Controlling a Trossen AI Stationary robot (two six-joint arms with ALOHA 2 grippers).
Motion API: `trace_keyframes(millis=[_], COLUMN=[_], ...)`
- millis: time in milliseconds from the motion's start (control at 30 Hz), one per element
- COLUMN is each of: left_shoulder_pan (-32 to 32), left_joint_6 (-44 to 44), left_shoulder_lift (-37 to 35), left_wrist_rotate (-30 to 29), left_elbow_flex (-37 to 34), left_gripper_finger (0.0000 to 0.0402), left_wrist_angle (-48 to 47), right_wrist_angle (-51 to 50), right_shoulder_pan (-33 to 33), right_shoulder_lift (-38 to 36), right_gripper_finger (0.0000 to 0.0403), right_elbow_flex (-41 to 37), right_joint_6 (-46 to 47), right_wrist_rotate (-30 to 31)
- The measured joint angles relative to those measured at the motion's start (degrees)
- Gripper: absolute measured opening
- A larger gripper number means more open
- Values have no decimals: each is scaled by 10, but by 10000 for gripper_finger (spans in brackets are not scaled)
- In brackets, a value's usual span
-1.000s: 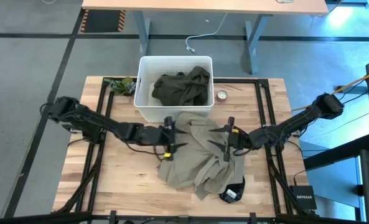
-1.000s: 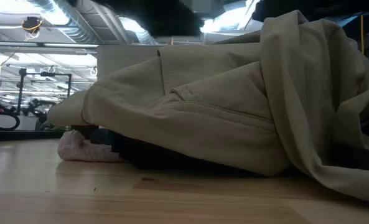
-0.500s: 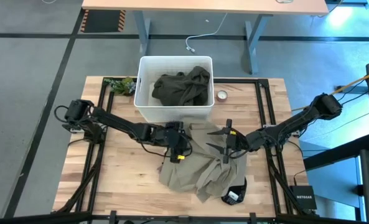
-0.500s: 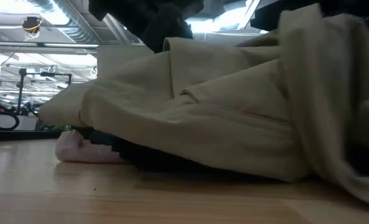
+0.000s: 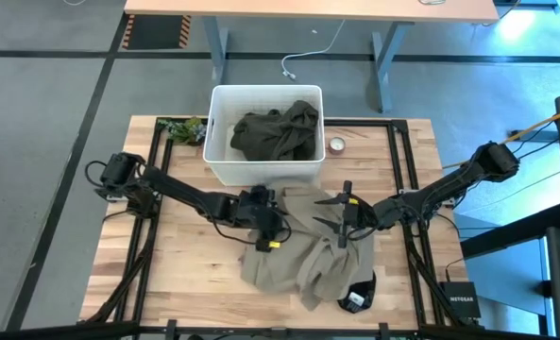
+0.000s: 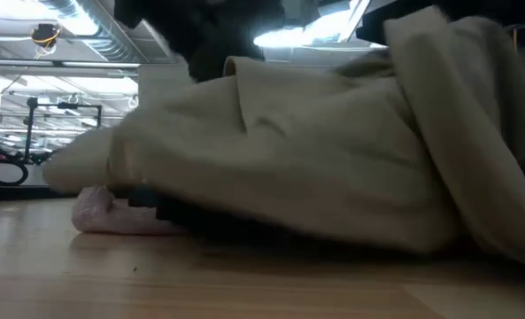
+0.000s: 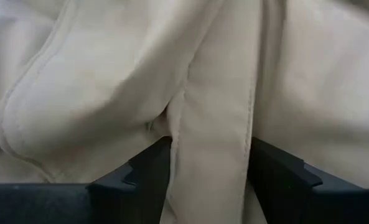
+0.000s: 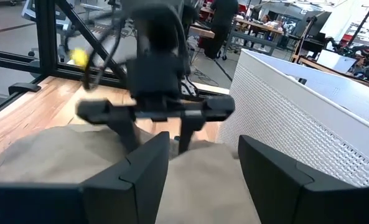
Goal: Sort clothes
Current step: Put the brown short into the white bin
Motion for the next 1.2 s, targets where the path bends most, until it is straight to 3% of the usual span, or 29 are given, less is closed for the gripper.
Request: trace_keyframes(millis=[200,400,533,667,833,1067,1200], left_shoulder_pan=[8,8,0,-16,-34,-76,-84], left_joint_6=[1,6,-5,18,51,150,186], left_shoulder_lift=[27,24,16,-6,-34,-101,-136], left_wrist_rotate=[-29,-30,-27,-17,-17,-16,-20], left_elbow_flex=[1,0,-2,-2,-2,-2,-2], left_gripper_finger=[180,93,24,17,14,13,12], left_wrist_angle=[-7,-7,41,75,123,255,308], right_wrist_angle=[-1,-1,7,25,21,19,17], right_shoulder_pan=[0,0,2,27,71,217,249], right_shoulder_lift=[0,0,-1,-5,-5,-6,-6], right_gripper_finger=[209,209,209,209,209,209,209], right_elbow_flex=[0,0,0,1,19,82,88], right_joint_6=[-2,-2,-2,-36,-106,-271,-279], right_wrist_rotate=[0,0,0,20,116,393,438])
